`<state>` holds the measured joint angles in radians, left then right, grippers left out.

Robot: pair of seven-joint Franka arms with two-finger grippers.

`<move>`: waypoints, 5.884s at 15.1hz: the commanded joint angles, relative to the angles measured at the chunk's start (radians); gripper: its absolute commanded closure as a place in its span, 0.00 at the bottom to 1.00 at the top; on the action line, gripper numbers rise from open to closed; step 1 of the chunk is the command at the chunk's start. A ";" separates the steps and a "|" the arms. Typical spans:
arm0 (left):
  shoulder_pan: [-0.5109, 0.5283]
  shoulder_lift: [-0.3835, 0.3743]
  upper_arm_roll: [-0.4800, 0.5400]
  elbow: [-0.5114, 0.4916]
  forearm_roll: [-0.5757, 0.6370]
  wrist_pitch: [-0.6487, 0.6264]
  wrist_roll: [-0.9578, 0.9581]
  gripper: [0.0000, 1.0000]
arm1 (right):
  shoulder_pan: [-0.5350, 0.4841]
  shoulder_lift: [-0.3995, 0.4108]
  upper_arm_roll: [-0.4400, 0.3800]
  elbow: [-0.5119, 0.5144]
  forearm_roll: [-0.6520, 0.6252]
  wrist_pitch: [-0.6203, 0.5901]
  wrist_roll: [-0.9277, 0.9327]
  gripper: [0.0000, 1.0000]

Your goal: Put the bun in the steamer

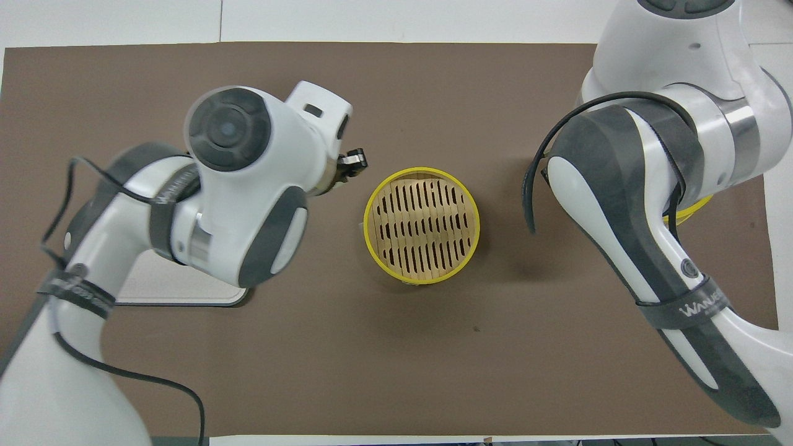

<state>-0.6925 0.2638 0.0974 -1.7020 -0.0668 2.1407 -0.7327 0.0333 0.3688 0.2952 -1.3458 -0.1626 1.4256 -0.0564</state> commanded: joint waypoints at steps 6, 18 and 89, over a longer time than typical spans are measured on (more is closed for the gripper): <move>-0.163 0.143 0.027 -0.131 -0.007 0.258 -0.037 0.76 | -0.019 -0.044 0.012 -0.056 0.003 0.009 -0.019 1.00; 0.015 -0.153 0.027 -0.130 -0.013 -0.164 0.005 0.00 | 0.016 -0.042 0.025 -0.059 0.062 0.105 0.063 1.00; 0.551 -0.281 0.036 0.113 0.082 -0.640 0.806 0.00 | -0.013 -0.346 -0.159 -0.277 0.129 0.147 0.165 0.00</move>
<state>-0.1489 -0.0134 0.1420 -1.5815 -0.0049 1.4925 0.0617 0.0221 0.0355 0.1431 -1.6019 -0.0505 1.5504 0.1207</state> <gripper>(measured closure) 0.000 0.000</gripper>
